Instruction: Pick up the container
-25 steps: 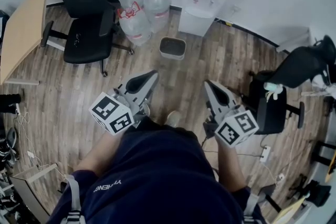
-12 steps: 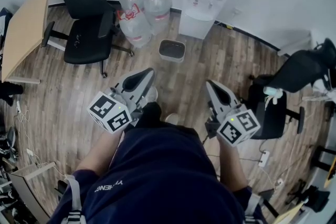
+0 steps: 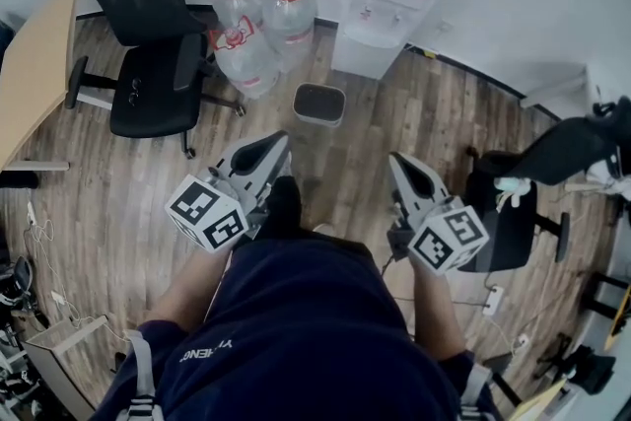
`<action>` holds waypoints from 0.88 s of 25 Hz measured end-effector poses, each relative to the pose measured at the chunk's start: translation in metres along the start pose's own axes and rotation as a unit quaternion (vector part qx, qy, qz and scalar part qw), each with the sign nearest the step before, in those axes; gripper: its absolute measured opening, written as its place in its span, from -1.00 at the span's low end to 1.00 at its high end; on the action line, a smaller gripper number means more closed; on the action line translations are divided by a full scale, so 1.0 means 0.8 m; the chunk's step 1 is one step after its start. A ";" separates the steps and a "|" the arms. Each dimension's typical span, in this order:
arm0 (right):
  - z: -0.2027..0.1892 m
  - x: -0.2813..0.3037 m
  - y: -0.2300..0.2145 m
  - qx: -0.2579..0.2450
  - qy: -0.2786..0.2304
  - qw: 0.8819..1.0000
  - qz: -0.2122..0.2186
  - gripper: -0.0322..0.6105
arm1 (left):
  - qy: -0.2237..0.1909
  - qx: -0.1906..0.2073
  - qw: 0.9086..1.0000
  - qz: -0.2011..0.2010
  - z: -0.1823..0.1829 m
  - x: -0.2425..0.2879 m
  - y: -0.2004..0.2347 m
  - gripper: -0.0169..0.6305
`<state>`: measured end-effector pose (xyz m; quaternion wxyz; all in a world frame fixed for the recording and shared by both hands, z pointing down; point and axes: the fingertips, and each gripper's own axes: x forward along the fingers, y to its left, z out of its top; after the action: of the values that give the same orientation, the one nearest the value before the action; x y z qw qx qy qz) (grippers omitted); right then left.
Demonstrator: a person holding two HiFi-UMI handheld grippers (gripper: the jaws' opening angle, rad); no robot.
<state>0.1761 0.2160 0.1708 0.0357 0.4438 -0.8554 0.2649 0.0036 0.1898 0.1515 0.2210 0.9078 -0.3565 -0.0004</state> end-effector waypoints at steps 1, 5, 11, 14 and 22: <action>0.003 0.015 -0.007 0.003 0.002 1.000 -0.003 -0.85 | 0.005 -0.002 1.000 -0.002 0.002 0.009 0.015 -0.87; 0.018 0.090 -0.033 0.011 0.017 1.000 -0.014 -0.86 | 0.027 -0.005 1.000 -0.008 0.014 0.049 0.086 -0.87; 0.047 0.201 -0.070 0.019 0.033 0.998 -0.046 -0.85 | 0.060 -0.006 0.998 -0.021 0.035 0.094 0.199 -0.87; 0.059 0.247 -0.082 0.022 0.044 0.997 -0.060 -0.85 | 0.071 -0.009 0.997 -0.025 0.047 0.113 0.246 -0.87; 0.068 0.336 -0.114 0.024 0.074 0.993 -0.084 -0.85 | 0.103 -0.020 0.994 -0.026 0.044 0.161 0.331 -0.87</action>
<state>0.0945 -0.0518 0.2420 0.1097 0.4937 -0.8036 0.3138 -0.0773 -0.0792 0.2463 0.2745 0.9074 -0.3080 0.0804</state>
